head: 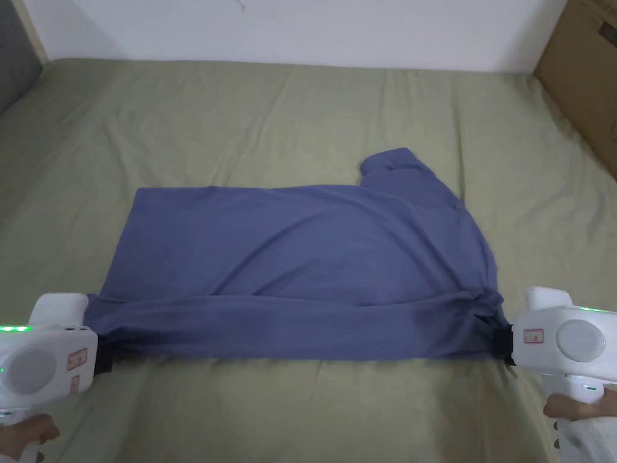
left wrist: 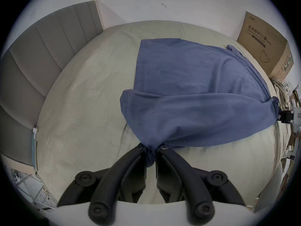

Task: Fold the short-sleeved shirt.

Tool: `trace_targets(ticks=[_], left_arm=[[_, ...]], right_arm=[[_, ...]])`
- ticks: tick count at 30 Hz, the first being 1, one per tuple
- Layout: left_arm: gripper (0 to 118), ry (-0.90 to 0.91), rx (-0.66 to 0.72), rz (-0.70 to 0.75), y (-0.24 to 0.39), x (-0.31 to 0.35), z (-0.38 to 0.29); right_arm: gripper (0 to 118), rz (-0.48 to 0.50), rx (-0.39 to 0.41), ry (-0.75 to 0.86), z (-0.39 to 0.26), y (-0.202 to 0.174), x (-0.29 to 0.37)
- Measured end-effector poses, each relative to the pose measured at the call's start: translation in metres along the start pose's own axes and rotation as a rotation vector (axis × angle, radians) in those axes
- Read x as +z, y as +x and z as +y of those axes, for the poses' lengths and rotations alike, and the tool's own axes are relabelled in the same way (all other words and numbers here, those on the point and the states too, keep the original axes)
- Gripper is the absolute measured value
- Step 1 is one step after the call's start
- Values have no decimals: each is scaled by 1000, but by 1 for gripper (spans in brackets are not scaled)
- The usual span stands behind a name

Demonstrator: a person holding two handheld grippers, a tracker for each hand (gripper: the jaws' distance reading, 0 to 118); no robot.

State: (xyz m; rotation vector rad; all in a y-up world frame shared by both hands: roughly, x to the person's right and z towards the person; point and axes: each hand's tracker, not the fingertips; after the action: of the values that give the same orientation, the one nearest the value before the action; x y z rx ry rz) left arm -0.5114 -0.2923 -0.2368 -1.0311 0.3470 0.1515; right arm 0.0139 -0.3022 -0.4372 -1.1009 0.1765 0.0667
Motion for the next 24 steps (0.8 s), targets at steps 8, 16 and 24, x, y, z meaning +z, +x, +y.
trace_targets(ticks=[8,16,24], left_arm=[[9,44,-5,-13,-14,34,0],[9,19,-43,14,-19,63,-43],[9,-72,-81,26,-22,45,-95]], right_arm=[[9,16,-3,66,-2,12,49],[9,46,-25,9,-62,24,74],[9,71,-82,-65,-109,40,46]])
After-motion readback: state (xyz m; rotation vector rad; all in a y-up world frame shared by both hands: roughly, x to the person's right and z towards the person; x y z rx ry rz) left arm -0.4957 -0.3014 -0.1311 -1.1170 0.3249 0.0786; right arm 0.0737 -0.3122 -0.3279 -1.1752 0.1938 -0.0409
